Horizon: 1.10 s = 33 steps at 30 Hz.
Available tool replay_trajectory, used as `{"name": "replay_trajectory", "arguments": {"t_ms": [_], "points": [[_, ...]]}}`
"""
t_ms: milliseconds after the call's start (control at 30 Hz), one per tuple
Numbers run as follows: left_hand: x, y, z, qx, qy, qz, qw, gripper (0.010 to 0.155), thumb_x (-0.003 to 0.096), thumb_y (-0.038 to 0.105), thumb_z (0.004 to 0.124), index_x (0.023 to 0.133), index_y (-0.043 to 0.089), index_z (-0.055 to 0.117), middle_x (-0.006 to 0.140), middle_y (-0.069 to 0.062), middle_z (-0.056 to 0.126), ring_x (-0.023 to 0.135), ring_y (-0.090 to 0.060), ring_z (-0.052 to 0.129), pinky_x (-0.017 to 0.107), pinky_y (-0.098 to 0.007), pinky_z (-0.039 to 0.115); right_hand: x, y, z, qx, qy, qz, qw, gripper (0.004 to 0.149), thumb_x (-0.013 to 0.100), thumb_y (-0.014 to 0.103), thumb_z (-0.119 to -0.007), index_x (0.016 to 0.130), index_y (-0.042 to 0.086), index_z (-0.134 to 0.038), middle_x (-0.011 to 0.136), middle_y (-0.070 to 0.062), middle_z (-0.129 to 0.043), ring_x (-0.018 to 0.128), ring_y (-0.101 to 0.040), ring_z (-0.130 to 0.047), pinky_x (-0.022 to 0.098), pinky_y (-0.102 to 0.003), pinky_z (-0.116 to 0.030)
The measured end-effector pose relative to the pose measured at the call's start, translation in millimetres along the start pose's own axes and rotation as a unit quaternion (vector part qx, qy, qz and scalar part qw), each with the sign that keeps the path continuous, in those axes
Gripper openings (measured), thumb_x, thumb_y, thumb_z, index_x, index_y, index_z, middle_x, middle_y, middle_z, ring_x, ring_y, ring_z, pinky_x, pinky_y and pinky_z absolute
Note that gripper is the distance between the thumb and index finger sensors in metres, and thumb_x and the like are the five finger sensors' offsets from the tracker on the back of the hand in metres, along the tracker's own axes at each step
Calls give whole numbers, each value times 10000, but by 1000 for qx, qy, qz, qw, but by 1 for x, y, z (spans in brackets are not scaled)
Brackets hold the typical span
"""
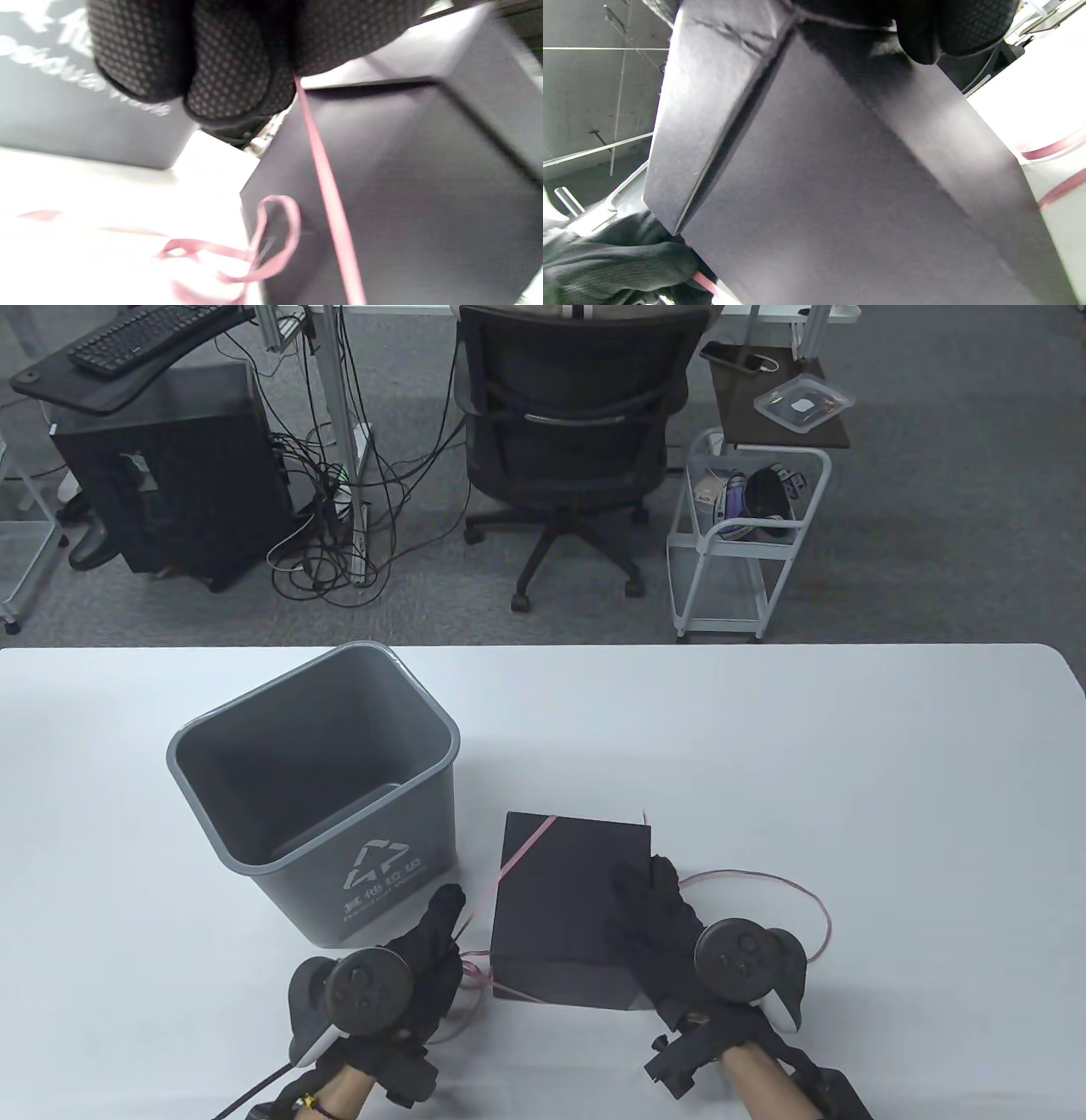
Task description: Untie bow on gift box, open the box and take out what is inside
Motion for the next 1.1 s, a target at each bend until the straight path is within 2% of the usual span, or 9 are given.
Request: {"name": "replay_trajectory", "arguments": {"t_ms": [133,333,433,533,700,800,900,1000,1100], "points": [[4,-22,5,34,-40,-69,996,639,493,227,798,1073,78,573,700,-82,934,441,-225,1038,376,-467,892,1,3,-2,-8,5,5,1000,634,566,545,-648,1102,234,-516,1080,-389,-377,906,-547,-664,623,-575,-667],[6,-41,19,115,-137,-141,974,584,509,220,784,1063,128,623,721,-92,918,462,-234,1021,394,-478,876,0,3,-4,-8,11,11,1000,628,567,543,-649,1099,233,-528,1081,-384,-397,904,-546,-670,621,-577,-668],[6,-57,20,207,-173,-171,948,543,512,225,774,1044,190,670,731,-78,913,475,-223,1017,406,-470,877,-1,3,-2,-17,6,14,1000,627,567,540,-646,1097,223,-533,1072,-397,-409,897,-548,-678,617,-578,-672],[2,-78,30,203,-244,-218,923,435,521,207,768,956,205,791,743,-100,906,485,-244,1008,414,-485,863,-2,1,0,-12,7,14,1000,627,568,539,-647,1097,222,-533,1074,-393,-412,897,-551,-676,616,-580,-670],[0,-85,29,270,-276,-241,890,363,535,224,766,891,211,834,784,-80,900,536,-247,1005,450,-488,854,-2,2,0,-15,9,16,1000,629,567,540,-646,1097,220,-532,1073,-396,-413,896,-550,-677,617,-580,-670],[-1,-83,27,284,-280,-238,885,529,540,308,804,1040,190,679,931,-99,833,701,-323,957,528,-534,810,-2,2,-1,-13,9,16,1000,628,568,539,-645,1097,222,-530,1072,-396,-410,896,-551,-677,616,-579,-672],[2,-75,32,221,-280,-175,918,761,538,446,819,1137,146,456,1109,-155,615,914,-409,790,613,-584,734,-2,2,-2,-12,12,16,1000,630,567,540,-644,1098,221,-527,1071,-397,-407,897,-549,-678,618,-578,-670],[5,-69,58,140,-306,-131,933,969,536,588,763,1144,79,206,1179,-234,331,1055,-509,481,682,-653,588,-2,3,-3,-12,13,16,1000,629,570,539,-642,1100,221,-522,1071,-397,-402,898,-549,-676,619,-578,-669],[12,-64,74,162,-304,-101,933,1048,519,649,724,1110,55,95,1174,-255,229,1057,-543,346,707,-677,500,-2,2,-3,-9,14,16,1000,630,570,539,-640,1100,222,-517,1072,-396,-395,901,-546,-673,620,-578,-668]]}}
Point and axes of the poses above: the tracker on the back of each hand, its own y axis roughly to the thumb side, its own x axis roughly from the wrist to the fingertips, z = x × y, the point moved 5 cm from there along x, roughly from the wrist to the fingertips
